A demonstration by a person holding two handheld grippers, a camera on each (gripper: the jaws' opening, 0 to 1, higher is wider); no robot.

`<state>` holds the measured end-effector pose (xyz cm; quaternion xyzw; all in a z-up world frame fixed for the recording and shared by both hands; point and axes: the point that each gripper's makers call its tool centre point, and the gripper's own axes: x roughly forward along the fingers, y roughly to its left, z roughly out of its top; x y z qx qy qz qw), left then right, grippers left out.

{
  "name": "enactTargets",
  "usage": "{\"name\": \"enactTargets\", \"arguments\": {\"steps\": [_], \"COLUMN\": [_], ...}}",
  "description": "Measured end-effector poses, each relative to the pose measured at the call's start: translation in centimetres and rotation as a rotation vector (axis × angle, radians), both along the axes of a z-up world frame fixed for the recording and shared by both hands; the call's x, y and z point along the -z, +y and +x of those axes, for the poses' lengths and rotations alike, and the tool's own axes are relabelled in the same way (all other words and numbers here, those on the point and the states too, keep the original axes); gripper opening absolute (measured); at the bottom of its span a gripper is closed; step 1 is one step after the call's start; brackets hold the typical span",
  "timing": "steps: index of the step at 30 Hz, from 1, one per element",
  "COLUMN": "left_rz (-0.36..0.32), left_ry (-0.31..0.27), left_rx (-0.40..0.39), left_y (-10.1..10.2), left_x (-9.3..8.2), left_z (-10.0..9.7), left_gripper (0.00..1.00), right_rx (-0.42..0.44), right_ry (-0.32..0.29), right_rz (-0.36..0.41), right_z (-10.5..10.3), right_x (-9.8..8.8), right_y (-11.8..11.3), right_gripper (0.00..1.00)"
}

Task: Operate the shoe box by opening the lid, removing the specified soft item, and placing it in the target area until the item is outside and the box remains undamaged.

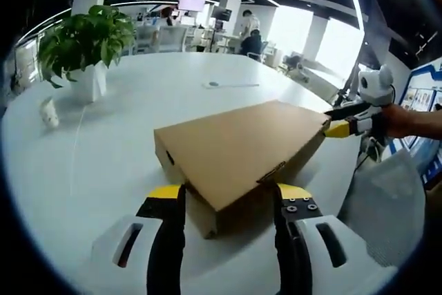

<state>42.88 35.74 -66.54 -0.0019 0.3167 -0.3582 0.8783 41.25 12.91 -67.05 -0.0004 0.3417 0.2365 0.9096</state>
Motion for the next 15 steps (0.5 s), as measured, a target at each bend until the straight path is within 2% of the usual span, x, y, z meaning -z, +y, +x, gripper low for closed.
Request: {"name": "enactTargets", "arguments": {"steps": [15], "left_rz": [0.004], "left_ry": [-0.043], "left_rx": [0.015], "left_y": [-0.5], "left_x": [-2.2], "left_z": [0.1], "left_gripper": [0.51], "right_rx": [-0.030], "right_ry": [-0.058], "right_rz": [0.012], "right_z": [0.8], "right_x": [-2.0], "right_y": [0.2], "right_gripper": [0.53]}}
